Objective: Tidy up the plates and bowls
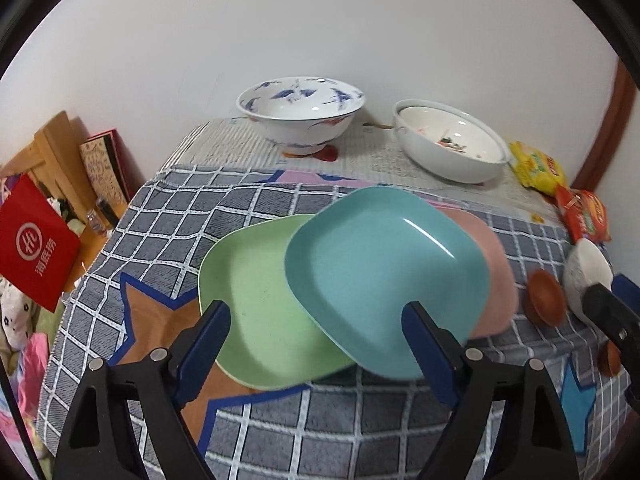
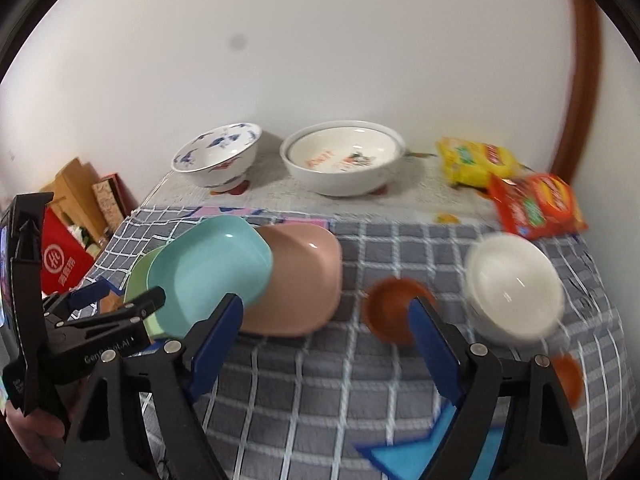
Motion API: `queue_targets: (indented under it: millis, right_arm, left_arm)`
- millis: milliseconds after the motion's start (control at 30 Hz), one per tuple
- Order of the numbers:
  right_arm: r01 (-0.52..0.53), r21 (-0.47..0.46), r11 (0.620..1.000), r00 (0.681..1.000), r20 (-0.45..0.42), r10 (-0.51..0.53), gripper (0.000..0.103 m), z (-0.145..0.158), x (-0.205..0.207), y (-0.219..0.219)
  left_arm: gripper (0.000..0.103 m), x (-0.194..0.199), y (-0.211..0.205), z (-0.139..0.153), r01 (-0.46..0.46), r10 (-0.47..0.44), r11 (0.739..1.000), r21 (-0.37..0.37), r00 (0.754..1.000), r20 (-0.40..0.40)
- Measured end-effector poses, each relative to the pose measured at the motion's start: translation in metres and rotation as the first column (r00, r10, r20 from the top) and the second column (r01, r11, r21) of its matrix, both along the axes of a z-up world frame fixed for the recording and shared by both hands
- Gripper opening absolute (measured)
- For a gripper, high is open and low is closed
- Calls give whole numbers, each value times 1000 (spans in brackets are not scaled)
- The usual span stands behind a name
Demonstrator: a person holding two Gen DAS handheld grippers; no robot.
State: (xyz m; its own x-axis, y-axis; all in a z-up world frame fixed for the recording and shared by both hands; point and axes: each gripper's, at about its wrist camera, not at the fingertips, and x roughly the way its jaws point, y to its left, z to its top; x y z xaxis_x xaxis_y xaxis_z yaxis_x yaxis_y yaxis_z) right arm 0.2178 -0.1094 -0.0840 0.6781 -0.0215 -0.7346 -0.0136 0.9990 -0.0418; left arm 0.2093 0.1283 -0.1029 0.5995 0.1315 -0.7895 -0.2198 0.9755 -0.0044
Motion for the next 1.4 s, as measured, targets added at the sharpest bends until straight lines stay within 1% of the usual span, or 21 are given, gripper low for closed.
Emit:
queue_targets:
  millis: [133,200,267,333,400,500,633,667,733,800,867,900,967,1000,1033,1067,1100,1133,1200,1233,1400]
  right_arm:
    - [-76,-3,997,997,-33,76,74,-14,40,9]
    - [-104,8,995,993,-47,104,72,-20,52,11]
    - [-133,8,991,989,-65,134,68,-28,67,15]
    - [-162,2,987,984,-73,162,66,-35,77,19]
    - [-192,2,981,978,-83,191,66,-42,86,24]
    - [-223,9,975,970,-102,222,62,-53,98,30]
    - [-261,33,965,956,-128,264,58,-66,112,38]
    - [-267,37,963,954,-134,269,55,-68,114,39]
    - [-273,37,961,950,-144,275,51,-73,118,41]
    - [-270,38,962,950,-150,273,45,-77,121,41]
    - [-275,57,960,947,-155,280,34,-79,122,40]
    - [-277,66,959,946,-157,284,31,-80,122,40]
    - [-283,79,956,943,-163,292,20,-81,121,39]
    - [-283,82,956,941,-168,293,17,-82,121,38]
    - [-280,88,956,941,-173,291,14,-83,120,38]
    - [-275,96,957,941,-175,288,13,-83,119,37]
    - [-271,108,957,942,-176,286,12,-83,119,36]
    - [-269,125,955,941,-179,288,10,-83,118,35]
    - [-266,137,954,939,-186,288,10,-82,117,35]
    - [-260,132,956,942,-184,282,10,-81,115,36]
    - [-238,127,963,948,-184,258,10,-76,108,37]
  left_arm:
    - [84,14,7,-10,-36,35,998,-49,999,-12]
    - [83,19,10,-15,-50,49,997,-65,999,-18]
    - [79,27,12,-22,-65,63,995,-73,997,-33]
    - [72,32,14,-28,-68,64,994,-86,997,-48]
    - [72,34,16,-31,-70,65,993,-93,996,-54]
    - [71,36,19,-33,-70,66,992,-100,997,-51]
    - [68,39,22,-35,-79,74,993,-87,996,-56]
    - [67,40,23,-35,-82,77,993,-89,995,-58]
    - [60,41,26,-37,-87,81,991,-98,995,-64]
    - [56,43,27,-39,-88,80,991,-104,994,-70]
    - [52,44,26,-40,-82,74,991,-107,995,-74]
    - [49,44,26,-41,-79,71,991,-107,995,-75]
    - [43,46,24,-42,-75,67,992,-103,995,-77]
    - [36,46,24,-42,-76,68,992,-99,995,-76]
    - [35,46,24,-42,-81,74,992,-98,995,-74]
    - [34,46,25,-42,-85,77,991,-104,994,-74]
    - [31,46,27,-42,-86,78,990,-112,994,-73]
    - [23,46,27,-43,-81,72,989,-121,995,-73]
    - [21,46,27,-43,-76,68,990,-119,995,-74]
    - [17,44,27,-42,-78,71,990,-114,995,-70]
    - [14,39,32,-36,-77,71,989,-130,996,-56]
